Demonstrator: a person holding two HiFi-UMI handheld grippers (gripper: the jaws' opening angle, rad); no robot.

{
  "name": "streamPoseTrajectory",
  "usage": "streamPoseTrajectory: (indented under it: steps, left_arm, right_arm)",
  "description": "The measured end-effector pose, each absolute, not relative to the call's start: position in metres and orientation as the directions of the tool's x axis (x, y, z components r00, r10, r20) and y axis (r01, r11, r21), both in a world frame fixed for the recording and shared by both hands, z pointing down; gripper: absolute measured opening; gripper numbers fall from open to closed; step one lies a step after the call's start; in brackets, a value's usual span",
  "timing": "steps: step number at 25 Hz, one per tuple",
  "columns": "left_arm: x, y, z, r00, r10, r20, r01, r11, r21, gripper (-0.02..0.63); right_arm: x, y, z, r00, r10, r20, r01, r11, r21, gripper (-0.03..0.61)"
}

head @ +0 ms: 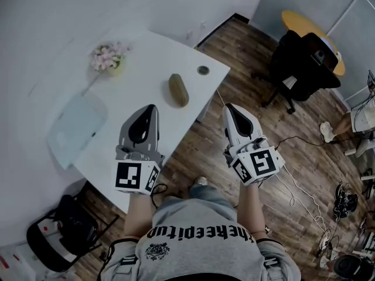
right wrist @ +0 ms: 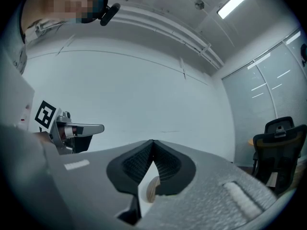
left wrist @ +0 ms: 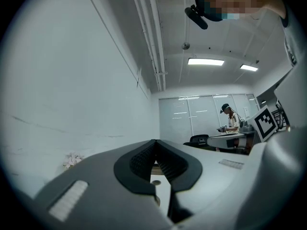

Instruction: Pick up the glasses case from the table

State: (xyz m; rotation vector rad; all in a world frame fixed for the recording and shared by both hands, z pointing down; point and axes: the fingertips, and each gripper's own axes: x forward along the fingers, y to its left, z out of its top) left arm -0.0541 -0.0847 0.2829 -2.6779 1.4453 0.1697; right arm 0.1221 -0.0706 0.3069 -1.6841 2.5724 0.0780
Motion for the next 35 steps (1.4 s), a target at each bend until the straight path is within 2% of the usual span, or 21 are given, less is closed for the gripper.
streamPoseTrajectory:
  steps: [25, 35]
  left_arm:
    - [-0.011, -0.104, 0.289, 0.391, -0.913, -0.116, -0.921, -0.387, -0.053, 0.018]
    - [-0.021, -0.122, 0.297, 0.364, -0.928, -0.075, -0.931, -0.361, -0.049, 0.018]
  right_arm:
    - [0.156, -0.130, 0.331, -0.571, -0.820, -0.035, -0.819, 0.572, -0.032, 0.002]
    - [0.135, -0.154, 0.355, -0.611, -0.790, 0.059, -0.792, 0.607, -0.071, 0.002]
